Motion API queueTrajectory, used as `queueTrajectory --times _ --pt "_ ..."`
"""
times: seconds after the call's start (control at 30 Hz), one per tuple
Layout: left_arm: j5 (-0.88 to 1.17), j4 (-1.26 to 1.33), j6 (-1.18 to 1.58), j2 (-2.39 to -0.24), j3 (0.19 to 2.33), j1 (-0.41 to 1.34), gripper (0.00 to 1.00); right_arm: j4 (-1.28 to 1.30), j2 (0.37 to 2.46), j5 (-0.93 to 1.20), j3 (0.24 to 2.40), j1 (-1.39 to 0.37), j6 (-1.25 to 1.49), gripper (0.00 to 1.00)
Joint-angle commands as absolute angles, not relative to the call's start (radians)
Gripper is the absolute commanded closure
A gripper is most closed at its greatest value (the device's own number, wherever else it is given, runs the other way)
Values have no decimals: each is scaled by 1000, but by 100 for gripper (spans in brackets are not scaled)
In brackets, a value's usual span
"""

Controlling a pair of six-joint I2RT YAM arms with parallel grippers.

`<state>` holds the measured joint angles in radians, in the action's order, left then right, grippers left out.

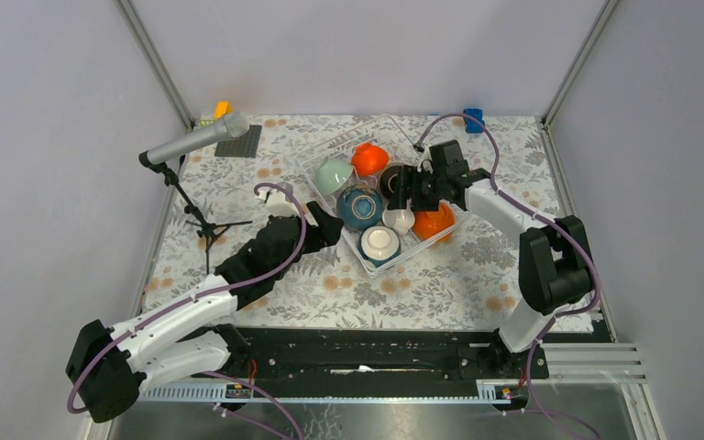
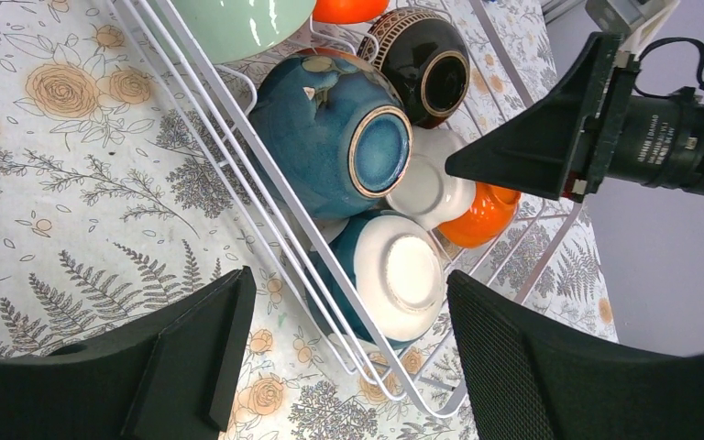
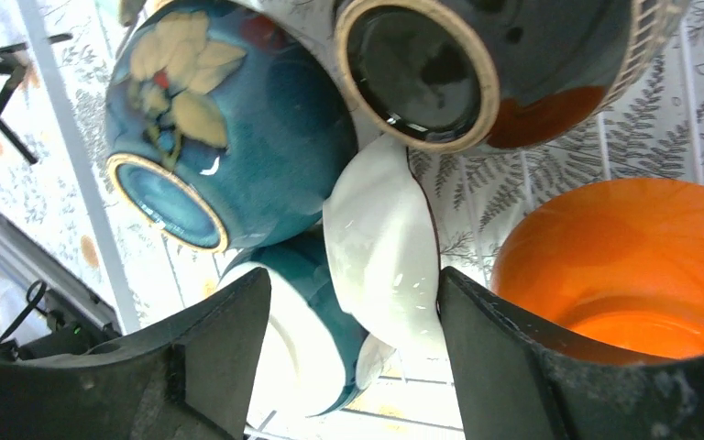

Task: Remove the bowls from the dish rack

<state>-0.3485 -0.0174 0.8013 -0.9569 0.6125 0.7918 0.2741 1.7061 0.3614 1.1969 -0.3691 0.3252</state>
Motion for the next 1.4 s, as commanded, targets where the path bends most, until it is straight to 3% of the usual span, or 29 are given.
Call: queueTrajectory --times 0.0,0.53,0.93,1.3,1.37 --pt "-343 -27 787 -945 623 787 18 244 1658 469 1175 -376 355 29" --pt "-328 -31 793 -924 604 787 19 161 1683 555 1122 -343 386 56" --pt "-316 -31 774 -920 610 787 19 33 1731 754 1089 -287 450 60" --pt "-319 -39 770 -922 616 787 19 -106 1771 912 1056 -228 538 79" --pt "-319 -39 770 -922 619 787 19 -118 1773 932 1057 -226 552 86"
